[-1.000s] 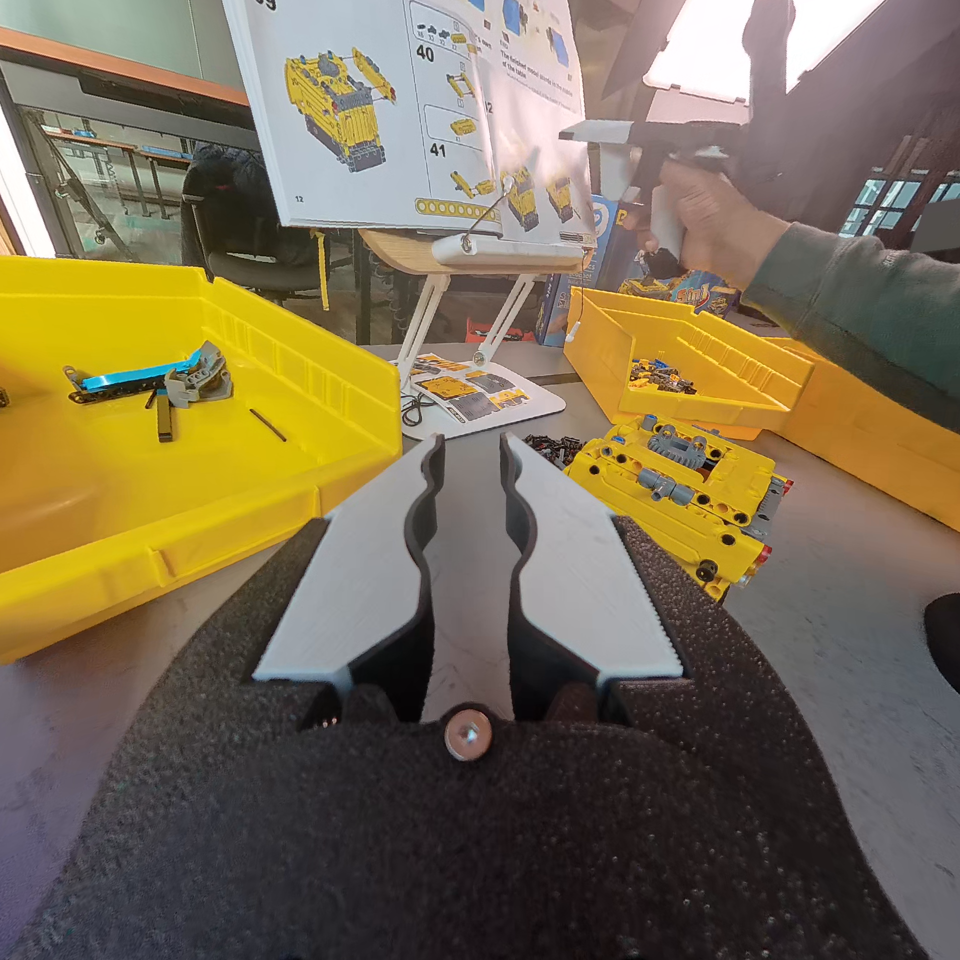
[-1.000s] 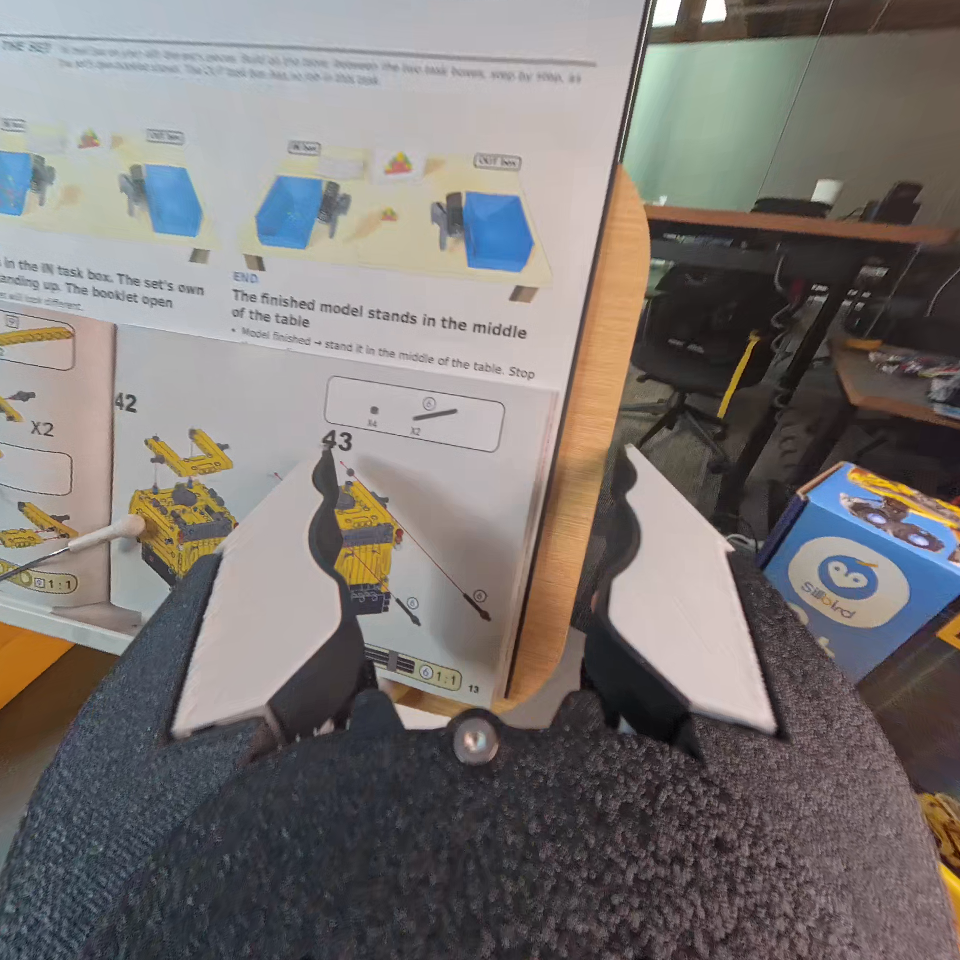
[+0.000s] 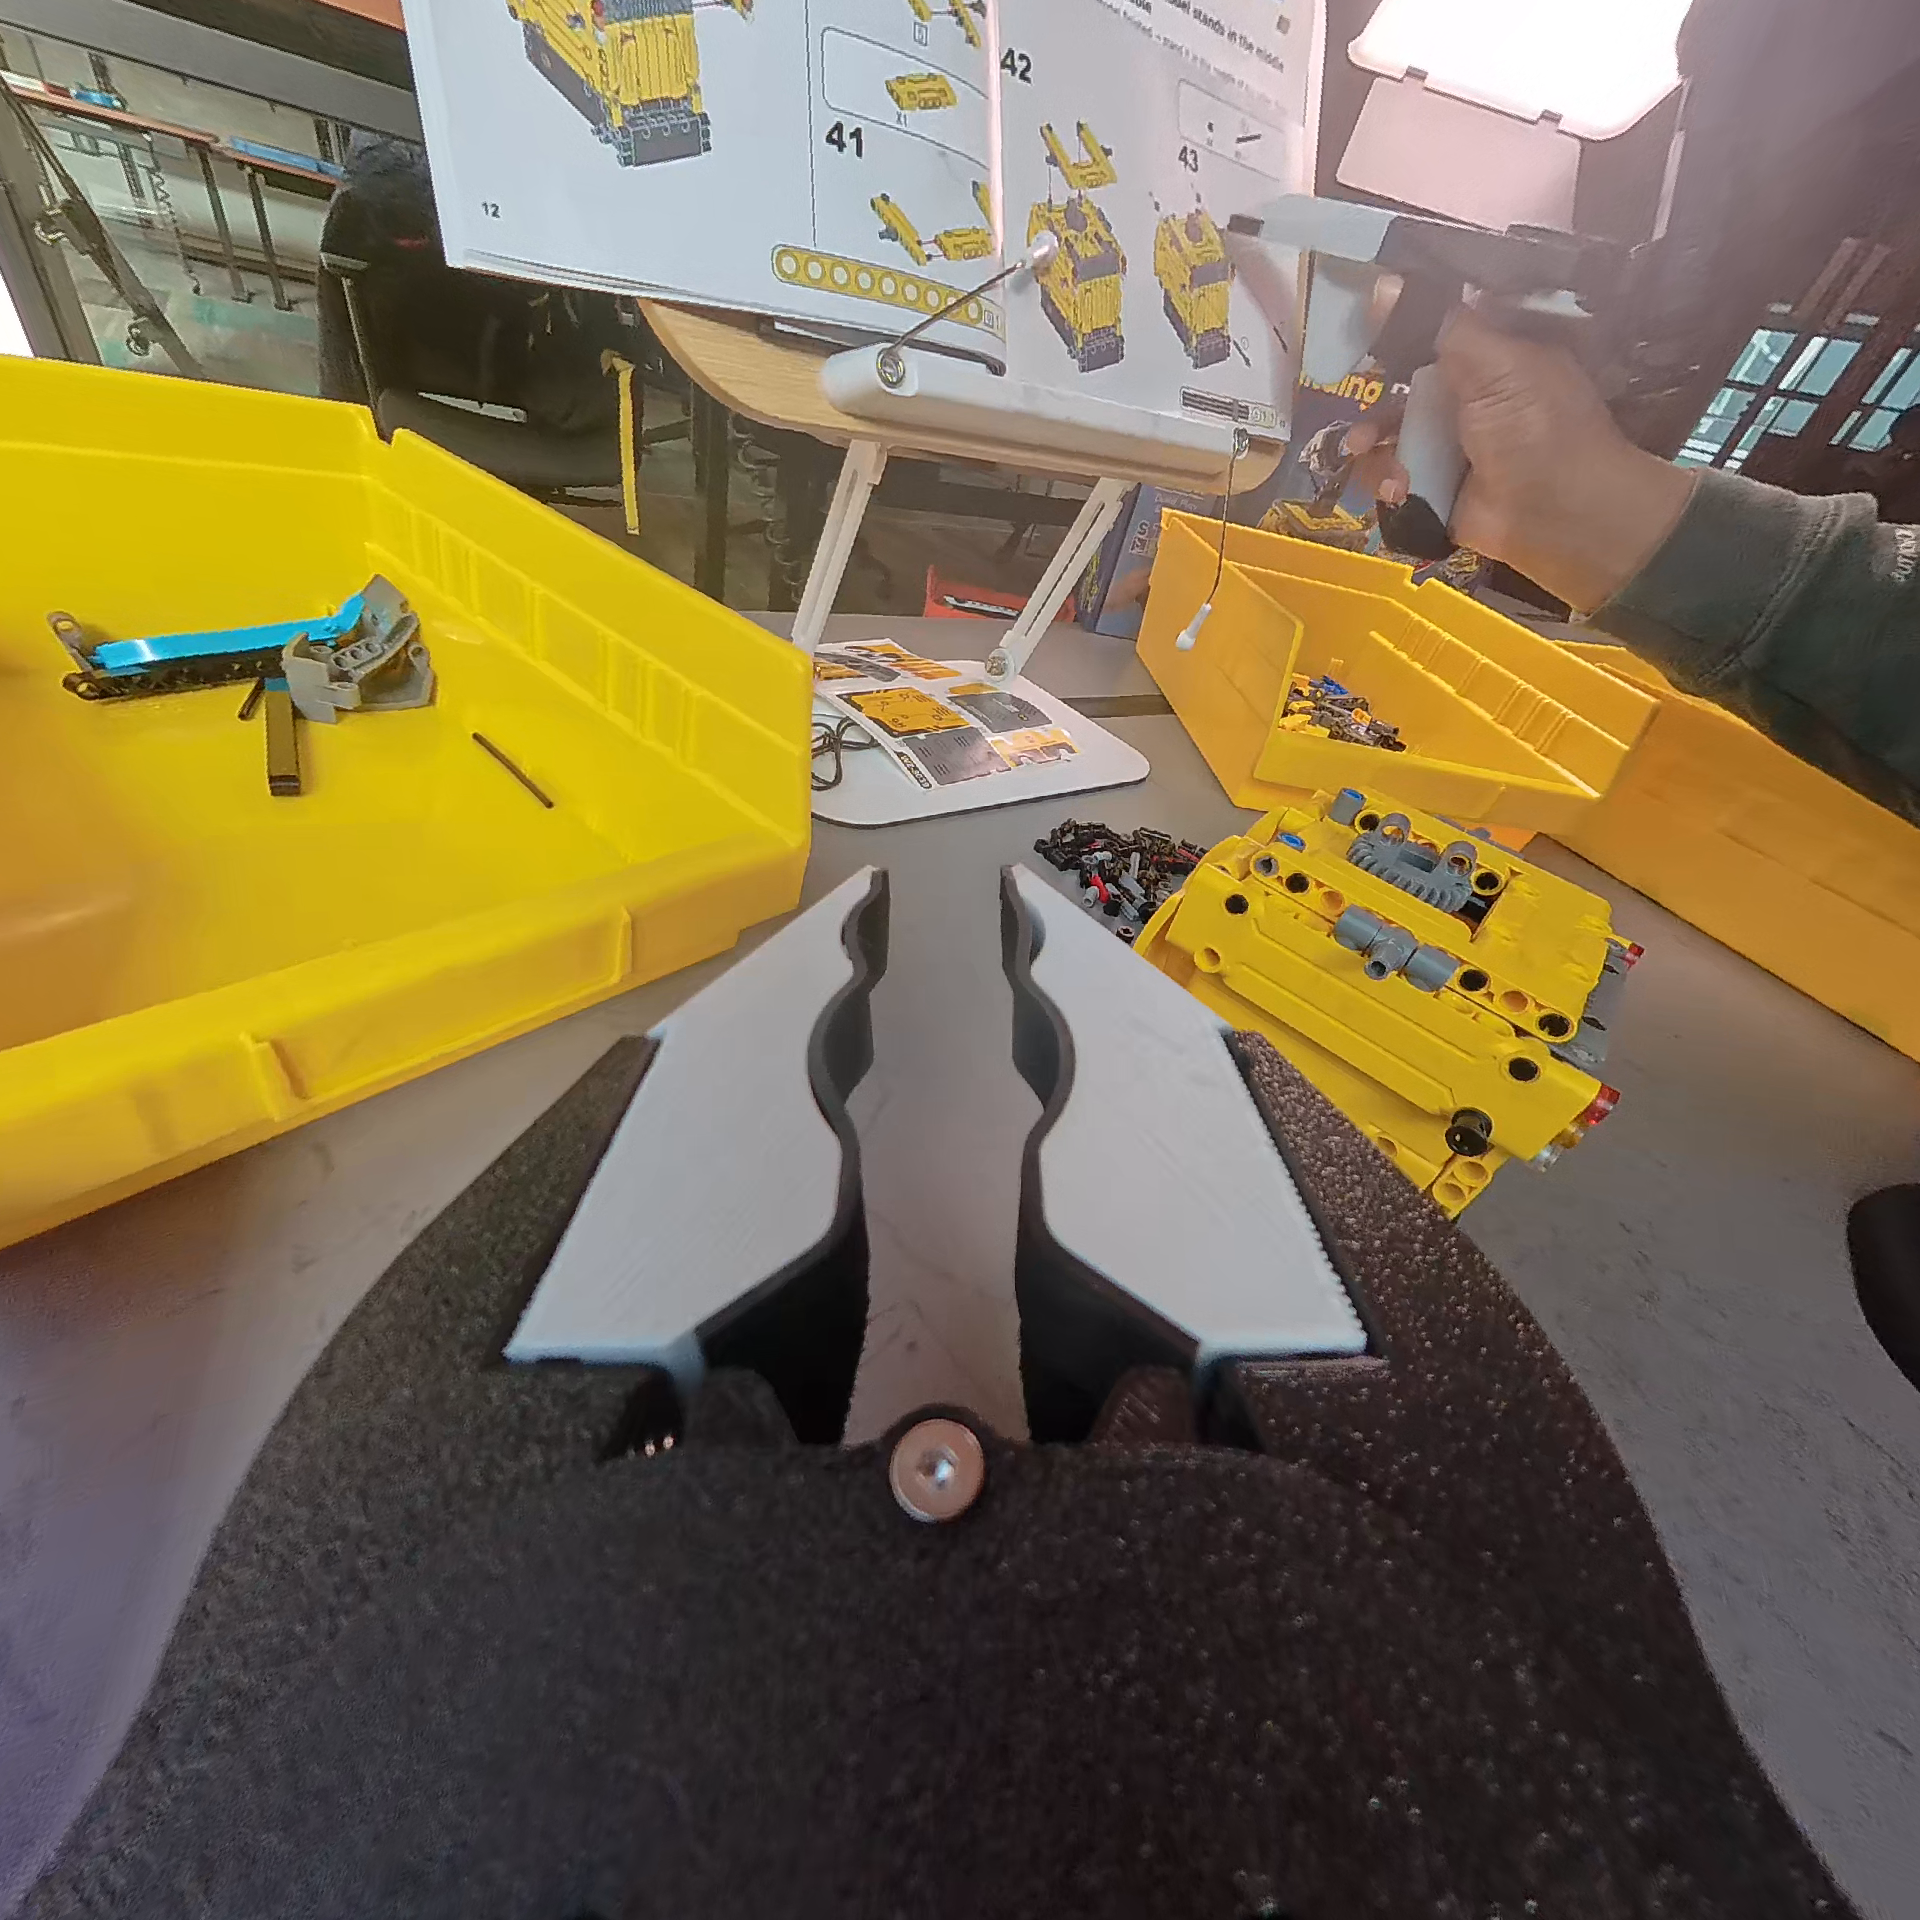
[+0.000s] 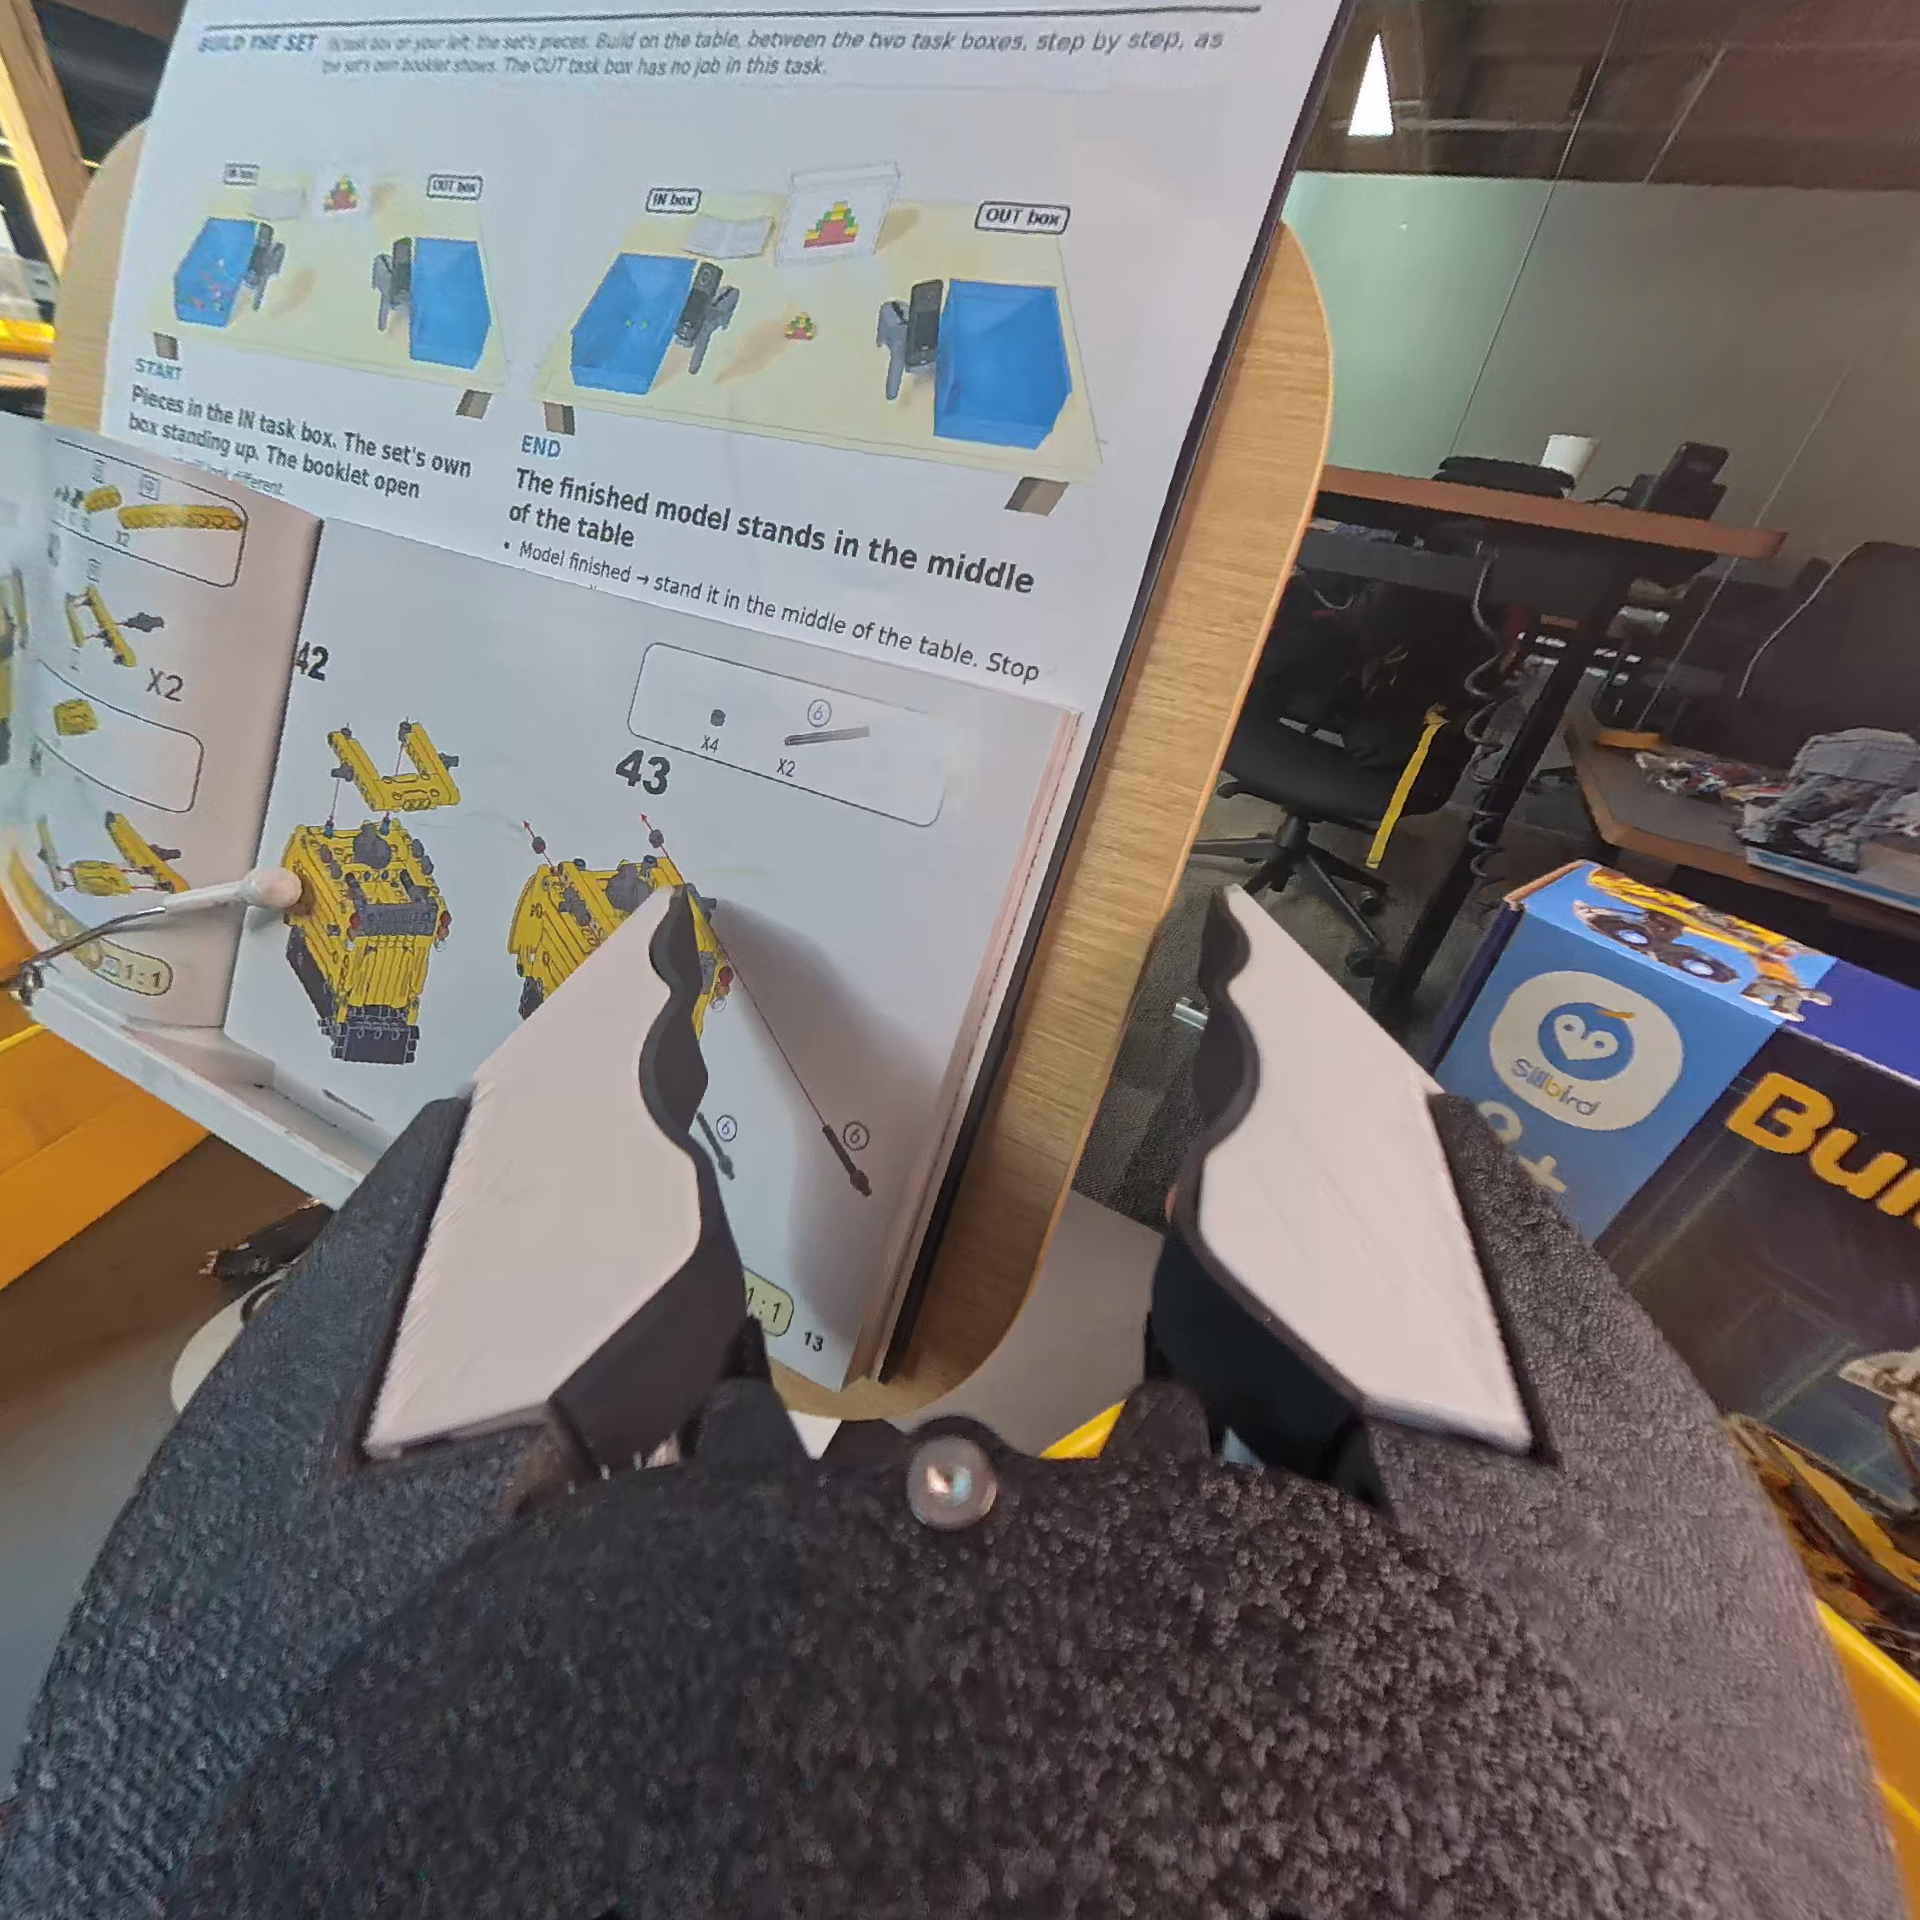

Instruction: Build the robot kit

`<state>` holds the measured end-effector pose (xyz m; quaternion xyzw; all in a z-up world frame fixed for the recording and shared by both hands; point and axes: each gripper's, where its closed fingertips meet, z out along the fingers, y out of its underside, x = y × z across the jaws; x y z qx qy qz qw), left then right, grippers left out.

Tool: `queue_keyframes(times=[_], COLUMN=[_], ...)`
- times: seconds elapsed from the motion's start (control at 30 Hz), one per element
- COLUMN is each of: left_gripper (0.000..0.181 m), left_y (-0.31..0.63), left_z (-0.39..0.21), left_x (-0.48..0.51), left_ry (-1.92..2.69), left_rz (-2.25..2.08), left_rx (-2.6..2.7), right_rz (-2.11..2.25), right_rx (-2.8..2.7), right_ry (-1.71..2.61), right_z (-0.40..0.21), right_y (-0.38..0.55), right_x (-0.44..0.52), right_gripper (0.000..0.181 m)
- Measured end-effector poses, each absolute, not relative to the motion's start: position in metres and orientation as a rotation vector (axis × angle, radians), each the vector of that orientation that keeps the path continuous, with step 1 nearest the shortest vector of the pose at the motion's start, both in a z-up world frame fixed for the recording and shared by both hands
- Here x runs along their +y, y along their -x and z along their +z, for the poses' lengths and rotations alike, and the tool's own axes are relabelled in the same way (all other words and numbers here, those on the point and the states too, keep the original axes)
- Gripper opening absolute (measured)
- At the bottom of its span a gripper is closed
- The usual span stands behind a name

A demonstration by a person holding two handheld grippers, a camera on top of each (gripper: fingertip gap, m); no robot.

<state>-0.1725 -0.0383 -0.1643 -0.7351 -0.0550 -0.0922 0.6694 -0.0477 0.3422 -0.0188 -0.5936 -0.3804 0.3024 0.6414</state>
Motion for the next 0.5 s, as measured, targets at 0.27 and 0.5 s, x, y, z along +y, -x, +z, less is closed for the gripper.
queue_keyframes(times=[0.27, 0.5], left_gripper=[0.020, 0.020], left_y=[0.171, 0.168], left_z=[-0.165, -0.164], left_x=[-0.037, -0.038], left_ry=[1.664, 1.660], left_rz=[-0.211, -0.218], left_rx=[-0.118, -0.108], right_rz=[0.448, 0.434], right_rx=[-0.896, -0.971], right_ry=[1.008, 1.093], right_z=[0.036, 0.001], right_y=[0.051, 0.079], right_x=[0.299, 0.302], right_gripper=[0.022, 0.000])
